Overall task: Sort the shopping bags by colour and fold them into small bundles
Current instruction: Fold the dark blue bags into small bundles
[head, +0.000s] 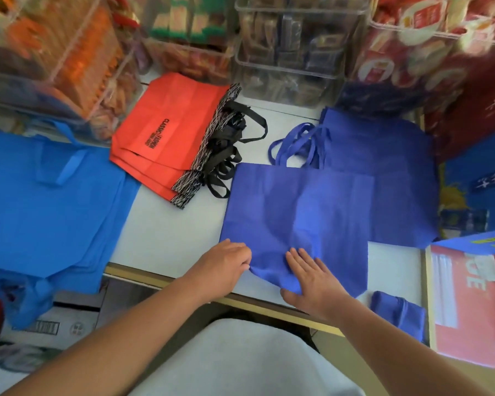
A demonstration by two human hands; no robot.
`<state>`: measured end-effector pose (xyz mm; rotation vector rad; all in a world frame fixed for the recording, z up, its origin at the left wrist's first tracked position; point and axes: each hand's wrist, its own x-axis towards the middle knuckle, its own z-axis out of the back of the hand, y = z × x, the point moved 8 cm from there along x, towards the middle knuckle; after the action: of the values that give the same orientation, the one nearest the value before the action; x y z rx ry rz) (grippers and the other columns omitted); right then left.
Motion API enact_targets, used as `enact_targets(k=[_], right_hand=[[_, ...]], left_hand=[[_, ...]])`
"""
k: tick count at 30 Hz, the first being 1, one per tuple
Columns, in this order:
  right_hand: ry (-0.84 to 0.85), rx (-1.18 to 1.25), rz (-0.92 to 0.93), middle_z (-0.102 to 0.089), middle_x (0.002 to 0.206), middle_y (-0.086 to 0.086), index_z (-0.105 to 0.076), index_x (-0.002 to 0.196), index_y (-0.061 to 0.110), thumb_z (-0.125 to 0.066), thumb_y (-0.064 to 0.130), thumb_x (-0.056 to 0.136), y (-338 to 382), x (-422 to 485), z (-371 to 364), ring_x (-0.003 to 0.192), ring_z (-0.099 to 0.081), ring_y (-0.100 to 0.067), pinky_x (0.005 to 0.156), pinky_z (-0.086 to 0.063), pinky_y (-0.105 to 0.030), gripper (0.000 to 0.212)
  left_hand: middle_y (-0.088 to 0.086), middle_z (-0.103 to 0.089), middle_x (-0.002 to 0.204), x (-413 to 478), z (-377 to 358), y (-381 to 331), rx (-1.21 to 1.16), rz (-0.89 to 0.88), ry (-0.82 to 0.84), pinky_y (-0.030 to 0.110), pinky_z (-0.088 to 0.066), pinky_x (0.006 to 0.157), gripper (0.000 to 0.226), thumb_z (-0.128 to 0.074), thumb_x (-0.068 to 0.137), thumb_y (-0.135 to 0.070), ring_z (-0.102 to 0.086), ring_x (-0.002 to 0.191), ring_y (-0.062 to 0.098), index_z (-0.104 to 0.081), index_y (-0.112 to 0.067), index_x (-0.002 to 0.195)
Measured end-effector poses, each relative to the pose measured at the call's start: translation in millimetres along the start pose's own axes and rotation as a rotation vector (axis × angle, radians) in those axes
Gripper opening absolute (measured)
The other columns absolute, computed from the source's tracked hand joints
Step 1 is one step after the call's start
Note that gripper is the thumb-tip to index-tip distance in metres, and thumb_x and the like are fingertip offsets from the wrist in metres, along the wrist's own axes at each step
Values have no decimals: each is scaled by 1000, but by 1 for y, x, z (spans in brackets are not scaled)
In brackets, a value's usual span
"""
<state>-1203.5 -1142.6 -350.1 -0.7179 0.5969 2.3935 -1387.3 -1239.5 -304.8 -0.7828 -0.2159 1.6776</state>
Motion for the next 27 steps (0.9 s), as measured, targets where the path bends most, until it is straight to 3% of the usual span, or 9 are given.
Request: enact_targets(k=[2, 5, 8, 10, 12, 16, 19, 24, 27], right_hand=[[76, 26, -7, 10, 168, 19, -2, 164, 29, -27, 80, 88, -9, 7, -10, 156, 13, -6, 128, 4, -38, 95], [91, 112, 8, 21, 163, 27, -1, 161, 41, -34, 87, 85, -19, 11, -21, 151, 23, 1, 127, 10, -39, 95], [80, 127, 36, 13, 165, 27, -5, 161, 43, -42, 90, 80, -17, 11, -22, 153, 17, 0, 128, 5, -39, 101], [75, 226, -22, -16, 165, 27, -27, 158, 44, -50, 83, 83, -21, 5, -6, 154, -13, -2, 126, -16, -35, 87], [67, 350, -108, -52, 142, 29, -52, 141, 46, -56, 75, 87, -38, -5, 14, 133, -49, -3, 112, -39, -28, 62], [37, 482, -175, -68, 87, 31, -70, 93, 41, -73, 43, 91, -82, -38, 53, 88, -65, -1, 80, -44, -7, 4], [-31, 567, -245, -57, 58, 12, -71, 74, 22, -74, 27, 92, -115, -55, 67, 61, -51, -15, 60, -43, -17, 19], [-298, 1088, -379, -80, 98, 1, -79, 103, 16, -72, 23, 95, -144, -63, 70, 93, -75, -16, 90, -57, -39, 12], [-447, 1163, -482, -78, 88, -3, -77, 91, 15, -78, 33, 89, -154, -55, 71, 80, -72, -20, 79, -55, -38, 18]], left_hand=[[-8, -48, 98, 4, -13, 8, 26, 35, 65, 34, -25, 121, 15, -43, 108, -21, -50, 120, 20, -45, -20, 93], [-6, -49, 94, 9, -23, 19, 26, 97, 106, 33, -30, 117, 16, -40, 109, -21, -51, 97, 18, -44, -20, 93], [4, -57, 92, 9, -21, 24, -12, 178, 120, 28, -38, 84, 15, -37, 110, -24, -51, 85, 24, -44, -15, 100], [7, -61, 89, 10, -14, 26, -1, 205, 123, 38, -41, 69, 14, -37, 110, -27, -55, 78, 27, -41, -16, 102], [3, -61, 84, 11, 1, 29, -48, 229, 86, 42, -46, 68, 14, -39, 109, -30, -56, 73, 26, -40, -20, 99], [-6, -58, 77, 13, 43, 31, -223, 238, -76, 36, -41, 66, 15, -47, 106, -35, -54, 71, 14, -47, -24, 96], [-4, -56, 71, 12, 64, 38, -353, 215, -180, 34, -41, 63, 16, -53, 104, -34, -49, 63, 13, -53, -24, 91], [-13, -65, 74, 9, 73, 59, -767, 371, -233, 28, -44, 72, 41, -63, 92, -59, -57, 72, 3, -66, -18, 93], [4, -74, 89, 15, 54, 64, -701, 392, -95, 36, -52, 76, 32, -74, 84, -48, -66, 80, 12, -70, -17, 93]])
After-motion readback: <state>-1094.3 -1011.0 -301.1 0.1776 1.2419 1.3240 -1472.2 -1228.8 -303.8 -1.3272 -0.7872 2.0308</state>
